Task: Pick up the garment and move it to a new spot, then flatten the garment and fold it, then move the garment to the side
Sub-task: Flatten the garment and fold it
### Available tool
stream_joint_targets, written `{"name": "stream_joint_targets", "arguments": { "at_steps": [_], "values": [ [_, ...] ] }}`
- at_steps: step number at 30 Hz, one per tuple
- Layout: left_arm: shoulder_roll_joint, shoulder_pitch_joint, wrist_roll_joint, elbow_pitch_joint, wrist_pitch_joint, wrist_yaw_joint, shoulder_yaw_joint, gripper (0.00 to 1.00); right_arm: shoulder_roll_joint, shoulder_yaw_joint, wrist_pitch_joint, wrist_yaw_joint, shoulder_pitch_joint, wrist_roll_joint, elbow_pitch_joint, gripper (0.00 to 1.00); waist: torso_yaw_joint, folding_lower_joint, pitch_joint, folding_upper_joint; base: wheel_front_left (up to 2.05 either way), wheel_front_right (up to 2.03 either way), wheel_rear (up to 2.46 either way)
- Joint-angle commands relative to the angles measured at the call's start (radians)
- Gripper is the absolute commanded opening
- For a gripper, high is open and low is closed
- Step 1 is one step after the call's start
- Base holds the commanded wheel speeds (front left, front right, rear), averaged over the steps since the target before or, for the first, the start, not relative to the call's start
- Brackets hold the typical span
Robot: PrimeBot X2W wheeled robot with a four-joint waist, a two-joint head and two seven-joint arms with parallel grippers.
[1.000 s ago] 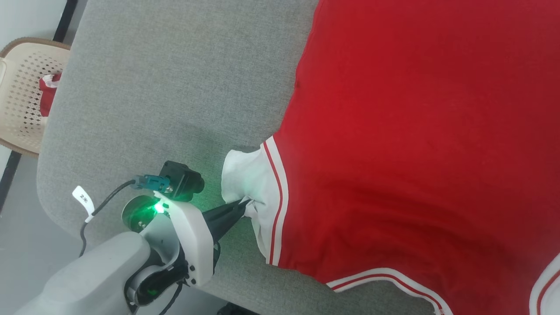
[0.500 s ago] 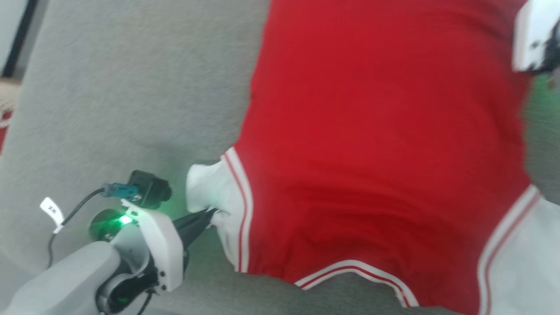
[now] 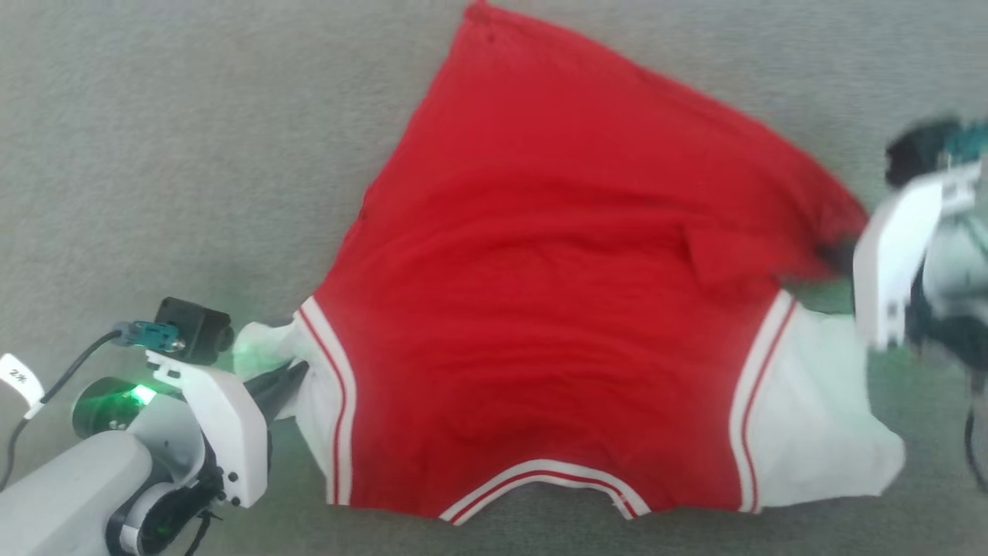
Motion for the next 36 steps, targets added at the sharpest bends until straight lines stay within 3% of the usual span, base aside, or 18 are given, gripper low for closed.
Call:
{"name": "stream_joint_targets", "arguments": {
  "at_steps": [1,3,8,12,16,17,18,19,23,32,36],
  "values": [
    [-0.018,0.01,0.0,0.003,0.008,0.012,0.0,0.0,0.009,-0.011,0.016,0.0,0.072,-0.001,-0.034,0.0,-0.024,0.0,-0.012,-0.0001,0.0,0.0,0.0],
    [-0.001,0.013,-0.002,-0.015,0.012,0.02,0.001,0.0,0.04,-0.064,0.035,0.0,0.221,-0.021,-0.148,0.0,-0.037,0.0,-0.015,-0.0001,0.0,0.0,0.0],
    [0.014,0.012,-0.007,-0.037,0.022,0.03,0.005,0.0,0.146,-0.165,0.044,0.0,0.435,-0.053,-0.276,0.0,-0.047,0.0,-0.009,-0.0001,0.0,0.0,0.0],
    [0.014,0.013,-0.011,-0.037,0.024,0.032,0.005,0.0,0.196,-0.197,0.035,0.0,0.519,-0.09,-0.283,0.0,-0.051,0.0,-0.003,-0.0001,0.0,0.0,0.0],
    [0.006,0.017,-0.019,-0.031,0.019,0.032,0.007,0.0,0.257,-0.196,-0.017,-0.001,0.558,-0.103,-0.212,0.0,-0.054,0.0,-0.006,-0.0001,0.0,0.0,0.0],
    [0.005,0.019,-0.02,-0.029,0.018,0.03,0.006,0.0,0.263,-0.195,-0.032,-0.001,0.555,-0.109,-0.193,0.19,-0.055,0.0,-0.008,-0.0001,0.0,0.0,0.0],
    [0.004,0.022,-0.021,-0.027,0.017,0.028,0.006,0.0,0.261,-0.192,-0.043,-0.001,0.549,-0.12,-0.181,0.65,-0.056,0.0,-0.011,-0.0001,0.0,0.0,0.0],
    [0.005,0.025,-0.022,-0.024,0.016,0.026,0.006,0.0,0.262,-0.191,-0.051,-0.001,0.543,-0.121,-0.172,1.0,-0.057,0.0,-0.015,-0.0001,0.0,0.0,0.0],
    [0.011,0.037,-0.029,-0.022,0.009,0.029,0.004,0.0,0.235,-0.205,-0.067,-0.006,0.522,-0.137,-0.224,1.0,-0.056,0.0,-0.034,-0.0001,0.0,0.0,0.0],
    [0.004,0.064,-0.039,-0.038,-0.006,0.044,0.001,0.0,0.223,-0.241,-0.029,0.0,0.458,-0.131,-0.487,1.0,-0.034,0.0,-0.07,-0.0001,0.0,0.0,0.0],
    [-0.013,0.062,-0.027,-0.047,-0.009,0.047,-0.005,0.0,0.191,-0.206,-0.016,0.0,0.379,-0.146,-0.505,1.0,-0.006,0.0,-0.071,-0.0001,0.0,0.0,0.0]
  ]
}}
